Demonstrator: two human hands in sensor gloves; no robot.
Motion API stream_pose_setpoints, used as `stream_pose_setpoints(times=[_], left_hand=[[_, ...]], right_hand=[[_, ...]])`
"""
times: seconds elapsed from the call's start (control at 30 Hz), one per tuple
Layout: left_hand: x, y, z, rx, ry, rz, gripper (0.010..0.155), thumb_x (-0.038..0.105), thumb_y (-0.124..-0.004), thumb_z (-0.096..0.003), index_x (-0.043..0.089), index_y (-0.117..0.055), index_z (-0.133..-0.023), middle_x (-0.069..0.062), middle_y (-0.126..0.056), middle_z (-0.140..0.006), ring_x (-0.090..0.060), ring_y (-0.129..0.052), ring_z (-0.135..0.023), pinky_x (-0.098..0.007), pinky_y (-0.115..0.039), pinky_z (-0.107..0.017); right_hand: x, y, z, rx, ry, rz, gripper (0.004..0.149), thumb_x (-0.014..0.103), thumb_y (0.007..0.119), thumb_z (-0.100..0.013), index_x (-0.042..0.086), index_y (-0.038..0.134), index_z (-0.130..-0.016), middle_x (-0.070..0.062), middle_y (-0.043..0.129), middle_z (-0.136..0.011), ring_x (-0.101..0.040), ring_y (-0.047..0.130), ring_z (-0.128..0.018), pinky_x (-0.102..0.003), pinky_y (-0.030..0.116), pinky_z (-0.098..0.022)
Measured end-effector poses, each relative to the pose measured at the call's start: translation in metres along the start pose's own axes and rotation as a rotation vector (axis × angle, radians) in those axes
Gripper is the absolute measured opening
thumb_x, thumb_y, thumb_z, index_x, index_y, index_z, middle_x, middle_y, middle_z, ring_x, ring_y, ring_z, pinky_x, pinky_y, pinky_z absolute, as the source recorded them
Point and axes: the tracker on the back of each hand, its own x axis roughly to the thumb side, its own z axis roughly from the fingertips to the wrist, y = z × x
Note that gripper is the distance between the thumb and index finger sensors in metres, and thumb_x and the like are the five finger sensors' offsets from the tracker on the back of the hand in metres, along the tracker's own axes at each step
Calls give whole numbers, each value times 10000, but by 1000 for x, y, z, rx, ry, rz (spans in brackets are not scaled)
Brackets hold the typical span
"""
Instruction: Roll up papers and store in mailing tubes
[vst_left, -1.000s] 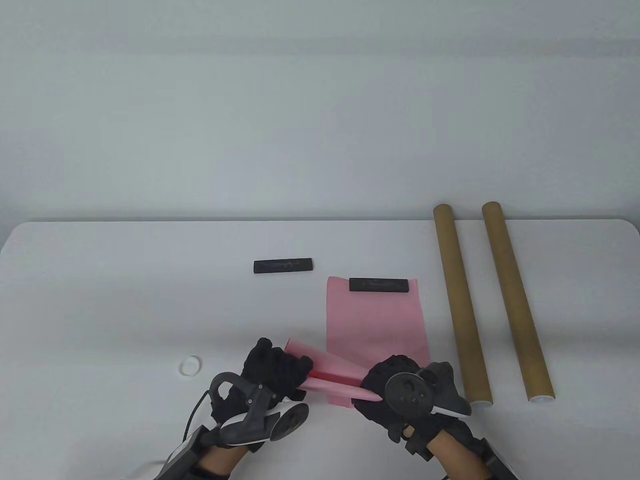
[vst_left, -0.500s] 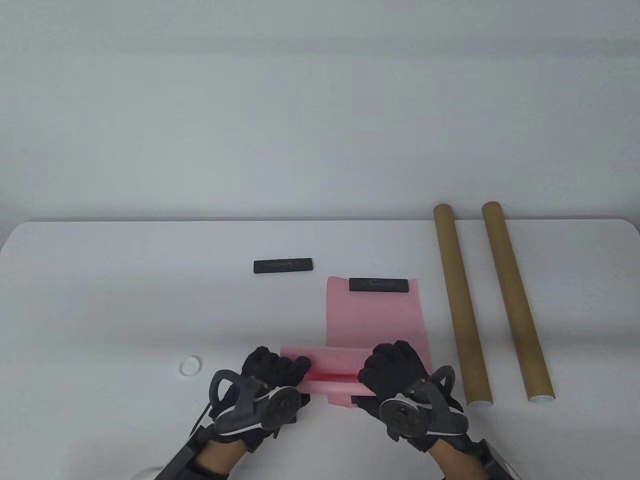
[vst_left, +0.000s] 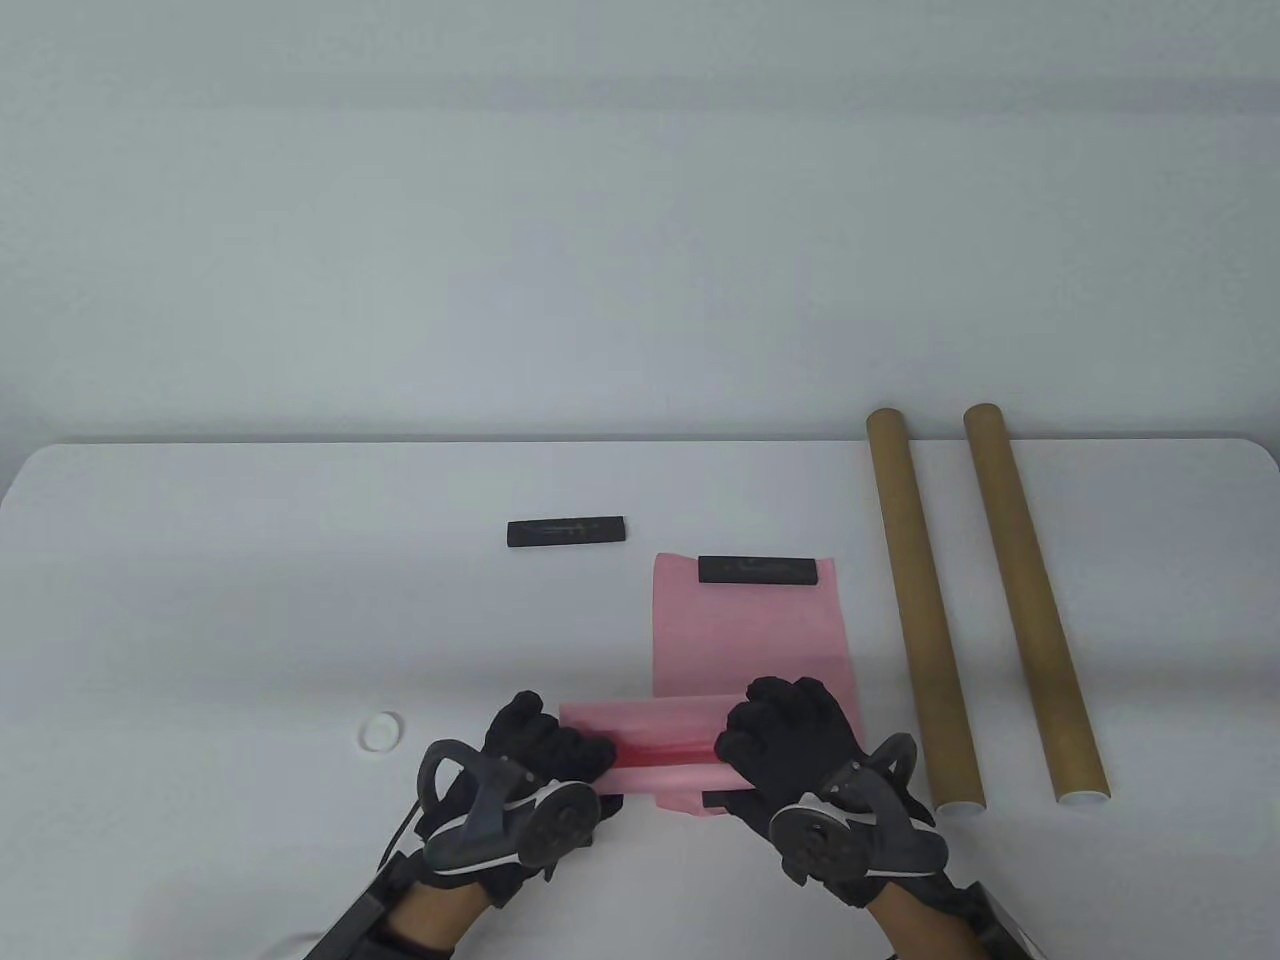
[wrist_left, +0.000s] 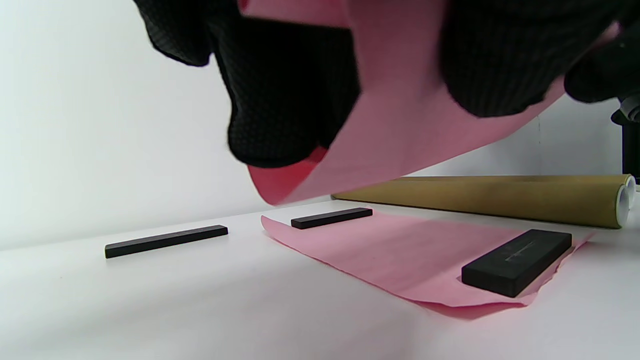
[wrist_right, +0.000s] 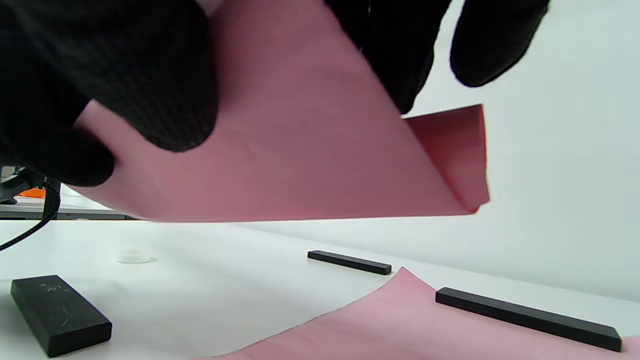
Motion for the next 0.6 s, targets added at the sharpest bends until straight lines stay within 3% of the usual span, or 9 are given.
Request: stream_pose_setpoints(times=[0.1, 0.17, 0.23, 0.3, 0.33, 0.4, 0.53, 0.6], left_hand=[[4, 3, 1, 34, -10, -54, 691, 632, -851, -334, 322, -729, -939, 87, -945, -774, -163, -984, -765, -510, -640, -726], [7, 9, 3, 70, -14, -91, 699, 614, -881, -330, 315, -717, -940, 89, -929, -754, -154, -974, -748, -516, -633, -725], [10, 13, 3, 96, -18, -104, 656, 591, -898, -331, 318, -750, -908, 100, -946, -694, -141, -992, -695, -519, -638, -720], [10, 15, 4, 101, -17, -107, 586, 579, -900, -335, 325, -805, -854, 125, -978, -594, -109, -1032, -599, -506, -662, -714], [8, 16, 4, 95, -7, -87, 550, 591, -885, -339, 330, -837, -820, 133, -991, -545, -98, -1043, -557, -499, -673, -712], [4, 16, 4, 72, -3, -36, 504, 617, -809, -362, 333, -875, -774, 143, -1003, -476, -84, -1059, -493, -495, -677, -713], [1, 13, 3, 37, -7, -2, 523, 651, -768, -354, 333, -903, -748, 144, -1016, -441, -82, -1070, -460, -494, -682, -715], [2, 12, 3, 35, -10, -19, 570, 666, -777, -345, 332, -878, -796, 137, -1023, -518, -94, -1069, -529, -497, -674, -720]], right_hand=[[-2, -3, 0, 11, 10, -34, 464, 543, 895, -419, 179, 951, -702, -98, 976, -774, -455, 882, -864, -697, 689, -628], [-6, -2, -1, 50, 21, -94, 530, 637, 806, -419, 180, 1004, -600, -86, 1042, -672, -429, 964, -786, -684, 723, -607], [-8, 0, -1, 64, 34, -144, 567, 662, 794, -412, 167, 1021, -568, -98, 1056, -643, -436, 974, -767, -689, 724, -599], [-9, 1, 1, 71, 31, -123, 609, 674, 818, -398, 155, 981, -671, -120, 1003, -738, -462, 918, -818, -695, 705, -610], [-8, 0, 2, 52, 20, -73, 678, 661, 860, -385, 138, 904, -813, -146, 906, -875, -494, 846, -875, -710, 677, -621], [-5, -2, 3, 14, 5, -13, 735, 571, 937, -379, 128, 786, -945, -170, 776, -999, -532, 739, -943, -732, 626, -641], [-1, -4, 4, -57, -15, 22, 584, 464, 961, -395, 183, 838, -892, -140, 791, -990, -494, 748, -954, -716, 633, -657], [-2, -3, 4, -51, -4, 0, 494, 470, 935, -414, 183, 896, -813, -125, 842, -943, -474, 797, -926, -710, 647, -653]])
